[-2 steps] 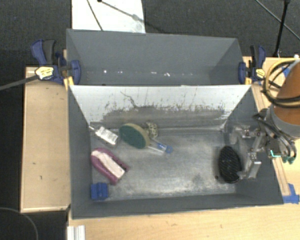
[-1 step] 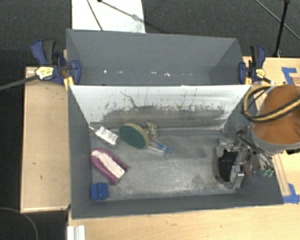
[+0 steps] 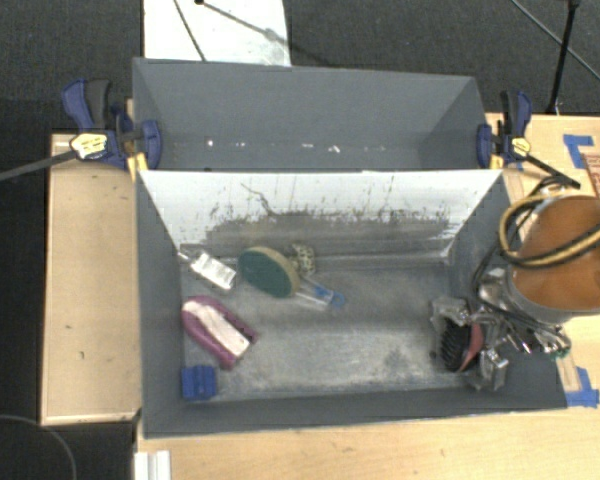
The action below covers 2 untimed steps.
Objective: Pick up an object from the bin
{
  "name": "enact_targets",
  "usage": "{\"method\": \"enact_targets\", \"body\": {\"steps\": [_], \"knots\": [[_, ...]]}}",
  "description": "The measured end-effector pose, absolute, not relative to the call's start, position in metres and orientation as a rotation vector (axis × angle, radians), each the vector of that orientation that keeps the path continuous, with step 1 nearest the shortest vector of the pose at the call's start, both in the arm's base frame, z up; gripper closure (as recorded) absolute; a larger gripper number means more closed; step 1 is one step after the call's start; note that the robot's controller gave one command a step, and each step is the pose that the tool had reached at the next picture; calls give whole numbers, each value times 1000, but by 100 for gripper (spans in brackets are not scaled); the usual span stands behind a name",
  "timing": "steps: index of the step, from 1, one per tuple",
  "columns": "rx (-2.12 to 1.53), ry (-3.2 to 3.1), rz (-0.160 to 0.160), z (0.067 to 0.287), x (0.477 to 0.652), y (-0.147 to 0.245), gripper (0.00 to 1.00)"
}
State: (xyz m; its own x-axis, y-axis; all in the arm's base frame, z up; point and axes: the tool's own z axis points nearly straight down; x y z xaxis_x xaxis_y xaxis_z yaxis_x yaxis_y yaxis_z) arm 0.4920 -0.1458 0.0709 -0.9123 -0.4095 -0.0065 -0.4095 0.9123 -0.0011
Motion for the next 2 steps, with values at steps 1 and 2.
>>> {"method": "enact_targets", "body": {"steps": [1, 2], "knots": [[-665, 3065, 4, 71, 491, -144, 100], [-647, 3065, -6, 203, 495, -137, 100]]}}
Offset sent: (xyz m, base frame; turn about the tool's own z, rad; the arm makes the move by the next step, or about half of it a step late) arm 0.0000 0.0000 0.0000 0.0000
